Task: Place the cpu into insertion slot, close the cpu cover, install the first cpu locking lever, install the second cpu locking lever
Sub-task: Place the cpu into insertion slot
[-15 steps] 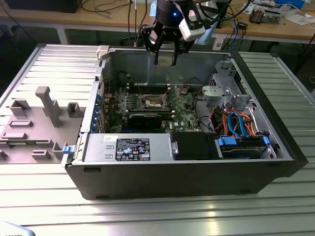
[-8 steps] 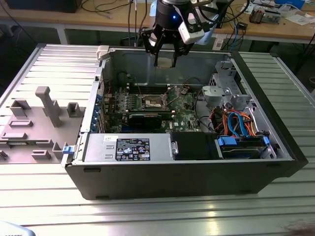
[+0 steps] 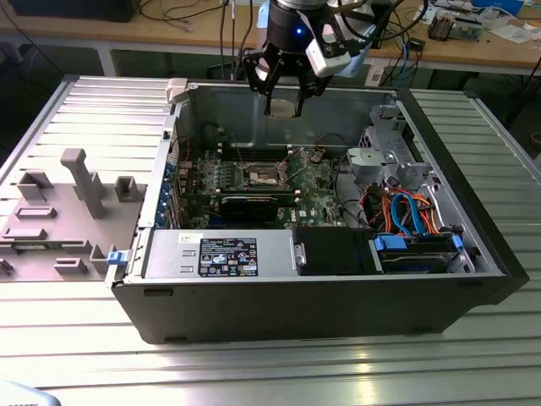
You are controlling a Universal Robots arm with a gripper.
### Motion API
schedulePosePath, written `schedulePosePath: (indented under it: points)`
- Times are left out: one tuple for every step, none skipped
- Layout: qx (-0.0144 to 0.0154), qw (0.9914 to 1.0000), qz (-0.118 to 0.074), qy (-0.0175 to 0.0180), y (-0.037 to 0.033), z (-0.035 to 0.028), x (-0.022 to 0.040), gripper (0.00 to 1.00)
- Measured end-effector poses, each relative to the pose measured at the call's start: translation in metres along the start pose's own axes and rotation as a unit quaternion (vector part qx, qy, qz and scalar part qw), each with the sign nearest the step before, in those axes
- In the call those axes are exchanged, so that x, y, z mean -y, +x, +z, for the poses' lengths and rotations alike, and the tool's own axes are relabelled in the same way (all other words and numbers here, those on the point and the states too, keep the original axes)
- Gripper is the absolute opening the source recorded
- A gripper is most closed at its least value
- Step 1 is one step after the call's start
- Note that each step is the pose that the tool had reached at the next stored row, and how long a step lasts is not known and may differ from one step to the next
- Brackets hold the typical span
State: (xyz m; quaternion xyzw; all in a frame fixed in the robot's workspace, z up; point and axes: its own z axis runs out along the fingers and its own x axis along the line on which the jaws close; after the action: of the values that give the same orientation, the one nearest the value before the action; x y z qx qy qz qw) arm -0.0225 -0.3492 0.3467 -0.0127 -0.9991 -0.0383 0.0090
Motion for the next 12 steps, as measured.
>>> schedulePosePath:
  points:
    - [0.0000, 1.00000, 0.000, 0.0000, 0.0000, 0.0002, 0.0000, 0.54]
    - [0.0000, 1.00000, 0.000, 0.0000, 0.0000, 0.0005, 0.0000, 0.54]
    - [0.0000, 1.00000, 0.000, 0.0000, 0.0000, 0.0006, 0.0000, 0.54]
    - [0.0000, 1.00000, 0.000, 0.0000, 0.0000, 0.0011, 0.0001, 0.54]
    - [0.0000, 1.00000, 0.000, 0.0000, 0.0000, 0.0014, 0.0001, 0.54]
    - [0.0000, 1.00000, 0.000, 0.0000, 0.0000, 0.0016, 0.0001, 0.54]
    - [0.0000, 1.00000, 0.000, 0.0000, 0.0000, 0.0018, 0.0001, 0.54]
    - [0.0000, 1.00000, 0.000, 0.0000, 0.0000, 0.0020, 0.0001, 0.54]
    - [0.0000, 1.00000, 0.000, -0.0001, 0.0000, 0.0024, 0.0002, 0.54]
    - [0.0000, 1.00000, 0.000, -0.0001, 0.0001, 0.0028, 0.0002, 0.54]
    - [0.0000, 1.00000, 0.000, 0.0000, 0.0003, 0.0035, 0.0003, 0.54]
    - [0.0000, 1.00000, 0.000, 0.0001, 0.0006, 0.0039, 0.0003, 0.54]
